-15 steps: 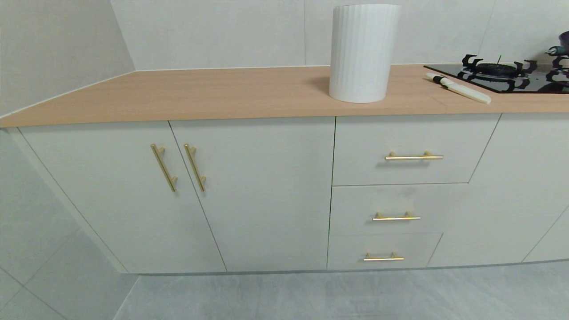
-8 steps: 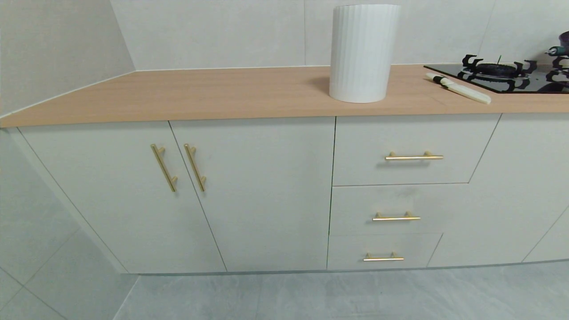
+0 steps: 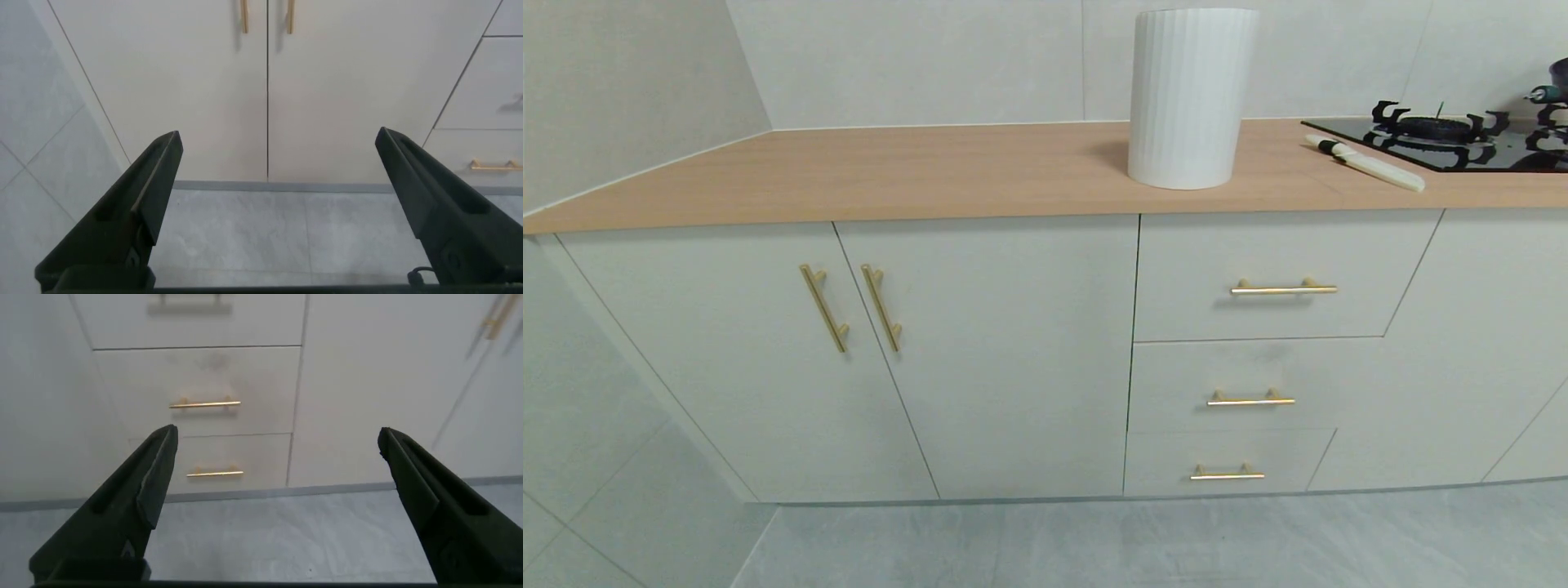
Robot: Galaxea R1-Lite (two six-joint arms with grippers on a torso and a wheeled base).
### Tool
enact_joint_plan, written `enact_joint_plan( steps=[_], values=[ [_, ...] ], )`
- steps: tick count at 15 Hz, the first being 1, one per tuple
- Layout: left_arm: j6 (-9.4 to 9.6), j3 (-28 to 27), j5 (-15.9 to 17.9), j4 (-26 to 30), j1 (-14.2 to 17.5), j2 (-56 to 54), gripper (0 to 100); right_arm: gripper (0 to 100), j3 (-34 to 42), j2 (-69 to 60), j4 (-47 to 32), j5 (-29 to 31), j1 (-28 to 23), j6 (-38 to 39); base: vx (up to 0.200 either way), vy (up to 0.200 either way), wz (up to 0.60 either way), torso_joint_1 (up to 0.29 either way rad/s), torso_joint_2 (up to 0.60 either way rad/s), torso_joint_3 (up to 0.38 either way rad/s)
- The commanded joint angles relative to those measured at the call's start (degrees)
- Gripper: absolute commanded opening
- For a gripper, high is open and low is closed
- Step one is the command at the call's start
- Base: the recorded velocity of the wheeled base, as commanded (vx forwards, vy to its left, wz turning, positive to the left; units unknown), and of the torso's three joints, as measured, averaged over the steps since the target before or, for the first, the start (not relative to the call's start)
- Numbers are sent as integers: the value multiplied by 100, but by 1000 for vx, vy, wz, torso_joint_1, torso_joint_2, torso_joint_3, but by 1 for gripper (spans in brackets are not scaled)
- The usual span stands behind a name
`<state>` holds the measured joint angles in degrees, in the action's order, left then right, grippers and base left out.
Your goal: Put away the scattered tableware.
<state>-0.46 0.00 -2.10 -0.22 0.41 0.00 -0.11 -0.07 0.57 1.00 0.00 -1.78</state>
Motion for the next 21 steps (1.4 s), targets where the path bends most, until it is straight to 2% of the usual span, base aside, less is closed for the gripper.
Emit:
enact_joint_plan(
  steps=[1, 10, 21],
  values=[
    [2, 0, -1, -4, 2, 0, 100, 100, -7, 7, -110, -205, 0, 2, 0, 0, 0, 0, 0, 0],
    [20, 0, -1, -4, 2, 0, 100, 100, 2, 7, -49, -197, 0, 81, 0, 0, 0, 0, 0, 0],
    [11, 0, -1, -4, 2, 0, 100, 100, 2, 7, -49, -197, 0, 81, 200, 0, 0, 4, 2, 2]
  ],
)
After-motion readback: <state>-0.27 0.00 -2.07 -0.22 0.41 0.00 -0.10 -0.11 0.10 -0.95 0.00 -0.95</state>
